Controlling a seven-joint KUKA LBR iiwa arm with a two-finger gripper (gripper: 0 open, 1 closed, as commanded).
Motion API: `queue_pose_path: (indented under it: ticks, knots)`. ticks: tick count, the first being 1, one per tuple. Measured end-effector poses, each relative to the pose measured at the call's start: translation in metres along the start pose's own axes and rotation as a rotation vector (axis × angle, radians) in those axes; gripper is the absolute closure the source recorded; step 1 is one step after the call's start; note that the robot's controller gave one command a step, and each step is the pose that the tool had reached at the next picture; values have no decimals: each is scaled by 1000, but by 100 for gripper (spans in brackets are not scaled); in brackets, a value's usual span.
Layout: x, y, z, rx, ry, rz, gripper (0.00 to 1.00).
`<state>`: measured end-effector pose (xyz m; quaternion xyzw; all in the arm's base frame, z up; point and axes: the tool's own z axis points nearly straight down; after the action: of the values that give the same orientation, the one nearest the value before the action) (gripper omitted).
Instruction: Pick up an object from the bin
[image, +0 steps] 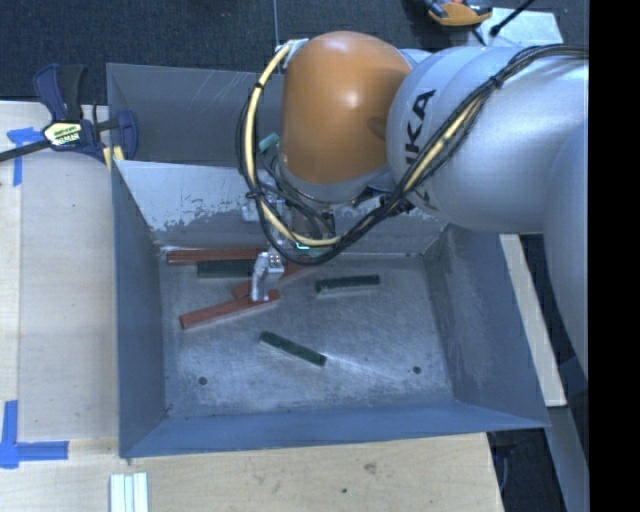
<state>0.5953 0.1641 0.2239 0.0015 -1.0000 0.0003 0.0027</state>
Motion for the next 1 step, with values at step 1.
queue_pose_path:
  ticks: [1]
  knots:
    - [-2, -1, -5, -2, -9, 2, 0]
